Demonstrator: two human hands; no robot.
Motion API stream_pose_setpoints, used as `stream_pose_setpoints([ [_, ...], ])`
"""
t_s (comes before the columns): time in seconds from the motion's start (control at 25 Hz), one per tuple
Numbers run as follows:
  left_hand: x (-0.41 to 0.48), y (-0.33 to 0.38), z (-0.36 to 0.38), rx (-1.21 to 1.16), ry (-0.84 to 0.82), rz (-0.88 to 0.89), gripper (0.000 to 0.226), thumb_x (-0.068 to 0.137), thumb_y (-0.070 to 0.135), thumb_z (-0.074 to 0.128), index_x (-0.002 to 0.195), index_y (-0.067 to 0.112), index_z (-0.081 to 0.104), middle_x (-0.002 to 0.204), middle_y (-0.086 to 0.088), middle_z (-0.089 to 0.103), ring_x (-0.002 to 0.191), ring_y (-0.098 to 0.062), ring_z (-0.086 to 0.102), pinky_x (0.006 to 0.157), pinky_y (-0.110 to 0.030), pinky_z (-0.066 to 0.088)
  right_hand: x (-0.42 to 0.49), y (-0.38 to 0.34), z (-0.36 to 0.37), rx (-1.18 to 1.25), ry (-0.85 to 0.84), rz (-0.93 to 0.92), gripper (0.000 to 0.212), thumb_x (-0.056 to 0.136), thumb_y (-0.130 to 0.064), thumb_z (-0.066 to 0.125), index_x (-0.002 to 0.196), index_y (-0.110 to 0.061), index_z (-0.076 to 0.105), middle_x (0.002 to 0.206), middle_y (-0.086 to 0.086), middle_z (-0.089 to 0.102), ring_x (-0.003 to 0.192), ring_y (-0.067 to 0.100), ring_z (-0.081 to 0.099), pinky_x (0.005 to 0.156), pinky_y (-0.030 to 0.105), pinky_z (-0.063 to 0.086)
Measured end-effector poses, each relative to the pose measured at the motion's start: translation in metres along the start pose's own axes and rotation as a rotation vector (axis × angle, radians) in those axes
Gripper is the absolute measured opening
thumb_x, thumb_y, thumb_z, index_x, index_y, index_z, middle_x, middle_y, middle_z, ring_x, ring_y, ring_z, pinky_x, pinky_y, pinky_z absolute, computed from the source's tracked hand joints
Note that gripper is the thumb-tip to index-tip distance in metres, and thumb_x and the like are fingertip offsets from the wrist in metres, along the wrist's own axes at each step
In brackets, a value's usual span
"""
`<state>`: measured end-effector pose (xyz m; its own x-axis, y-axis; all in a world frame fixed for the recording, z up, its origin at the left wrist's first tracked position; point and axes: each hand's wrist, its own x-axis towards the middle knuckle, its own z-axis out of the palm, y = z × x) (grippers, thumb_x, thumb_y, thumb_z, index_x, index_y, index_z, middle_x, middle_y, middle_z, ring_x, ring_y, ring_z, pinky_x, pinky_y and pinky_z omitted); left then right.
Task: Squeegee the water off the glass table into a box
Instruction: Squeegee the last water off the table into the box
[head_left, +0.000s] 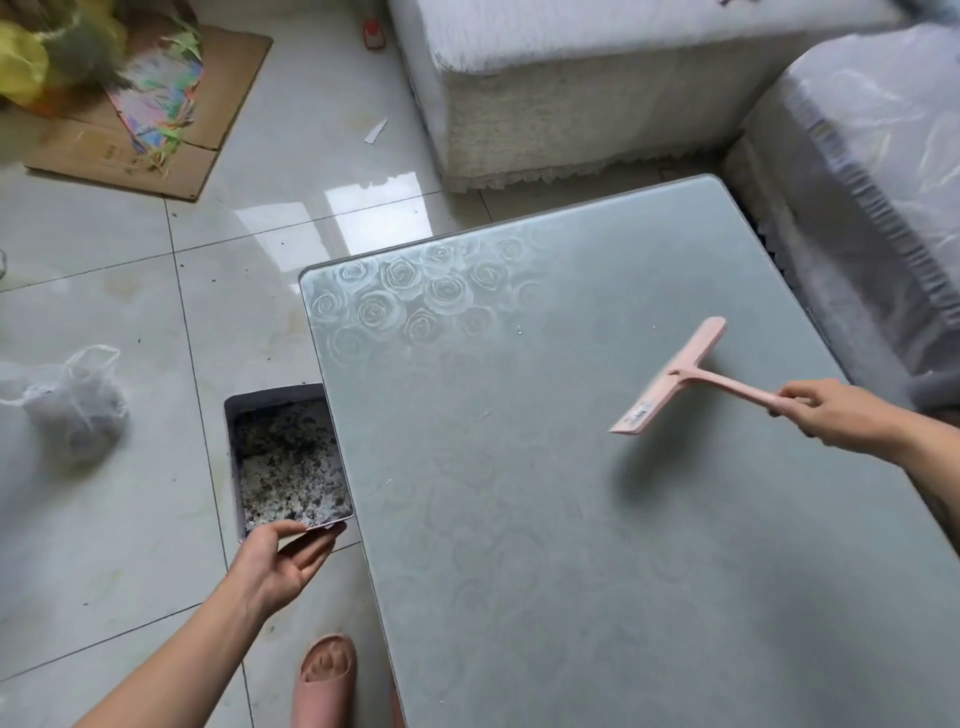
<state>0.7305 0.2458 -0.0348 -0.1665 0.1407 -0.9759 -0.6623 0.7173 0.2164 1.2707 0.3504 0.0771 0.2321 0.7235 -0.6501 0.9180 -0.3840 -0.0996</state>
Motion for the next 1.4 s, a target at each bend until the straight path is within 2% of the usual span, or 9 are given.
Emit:
stream_pose_setpoints([
  [0.28,0.003,0.000,0.001,-0.026,0.017,-0.014,0.015,0.087,-0.006,0.033,0.086,0.006,0.042,0.128,-0.031,0.052,0.052,-0.034,0.068,0.100,-0.040,0.044,0.050,-0.051,0.025,-0.145,0.018,-0.229,0.027,0.097,-0.029,0.049,0.120,-0.033,0.063,0.112,0.003,0.068,0.099,0.023,0.059,0.080,0.032,0.041],
  [0.4,0.003,0.000,0.001,-0.046,0.031,-0.005,0.016,0.088,-0.006,0.033,0.086,0.007,0.041,0.120,-0.031,0.054,0.052,-0.034,0.068,0.101,-0.040,0.043,0.064,-0.094,0.020,-0.393,0.095,-0.359,0.029,0.098,-0.039,0.041,0.122,-0.042,0.057,0.122,0.000,0.064,0.110,0.029,0.057,0.082,0.035,0.039],
  [0.52,0.000,0.002,0.002,-0.065,0.027,-0.017,0.019,0.087,-0.007,0.033,0.083,0.011,0.040,0.116,-0.031,0.054,0.052,-0.035,0.068,0.102,-0.041,0.043,0.086,-0.096,-0.038,-0.547,0.129,-0.245,0.032,0.098,-0.043,0.041,0.128,-0.046,0.052,0.131,-0.003,0.059,0.121,0.024,0.052,0.093,0.034,0.031],
  [0.64,0.007,0.004,0.000,-0.064,0.030,-0.010,0.023,0.087,-0.007,0.033,0.080,0.013,0.040,0.116,-0.029,0.055,0.054,-0.035,0.069,0.100,-0.042,0.044,0.097,-0.104,-0.063,-0.666,0.056,-0.145,0.035,0.099,-0.033,0.040,0.129,-0.046,0.051,0.130,-0.006,0.059,0.122,0.021,0.051,0.093,0.033,0.027],
  [0.84,0.016,-0.003,0.000,-0.114,0.014,-0.022,0.023,0.088,-0.008,0.034,0.079,0.012,0.041,0.106,-0.026,0.057,0.054,-0.035,0.069,0.055,-0.043,0.057,0.075,-0.204,0.030,-0.606,0.005,-0.634,0.037,0.098,-0.026,0.040,0.129,-0.043,0.051,0.123,-0.003,0.062,0.113,0.022,0.054,0.087,0.031,0.031],
  [0.92,0.016,-0.002,-0.002,-0.127,0.010,-0.028,0.023,0.087,-0.009,0.034,0.079,0.012,0.041,0.100,-0.024,0.059,0.054,-0.035,0.069,0.052,-0.042,0.056,0.069,-0.219,0.031,-0.710,0.109,-0.806,0.034,0.100,-0.032,0.037,0.129,-0.045,0.050,0.115,-0.007,0.064,0.108,0.019,0.054,0.079,0.031,0.029],
  [1.08,0.015,-0.001,-0.004,-0.116,0.000,-0.046,0.022,0.087,-0.007,0.034,0.077,0.011,0.041,0.094,-0.023,0.060,0.051,-0.032,0.068,0.049,-0.038,0.056,0.072,-0.183,-0.035,-0.932,0.111,-0.547,0.036,0.097,-0.033,0.039,0.128,-0.049,0.050,0.115,-0.010,0.065,0.107,0.014,0.056,0.080,0.030,0.033],
  [1.28,0.015,-0.004,-0.004,-0.119,-0.026,-0.057,0.023,0.087,-0.007,0.035,0.074,0.010,0.043,0.067,-0.020,0.069,0.051,-0.031,0.069,0.049,-0.038,0.056,0.000,-0.258,0.094,-0.707,-0.081,-0.729,0.041,0.093,-0.018,0.039,0.126,-0.040,0.051,0.109,-0.002,0.064,0.106,0.022,0.056,0.081,0.031,0.030],
  [1.4,0.016,-0.002,-0.005,-0.131,-0.035,-0.050,0.023,0.087,-0.008,0.035,0.074,0.009,0.044,0.066,-0.020,0.069,0.052,-0.030,0.069,0.052,-0.036,0.057,-0.007,-0.271,0.100,-0.608,0.022,-0.815,0.031,0.095,-0.022,0.039,0.117,-0.037,0.054,0.099,-0.003,0.062,0.101,0.022,0.055,0.072,0.032,0.024],
])
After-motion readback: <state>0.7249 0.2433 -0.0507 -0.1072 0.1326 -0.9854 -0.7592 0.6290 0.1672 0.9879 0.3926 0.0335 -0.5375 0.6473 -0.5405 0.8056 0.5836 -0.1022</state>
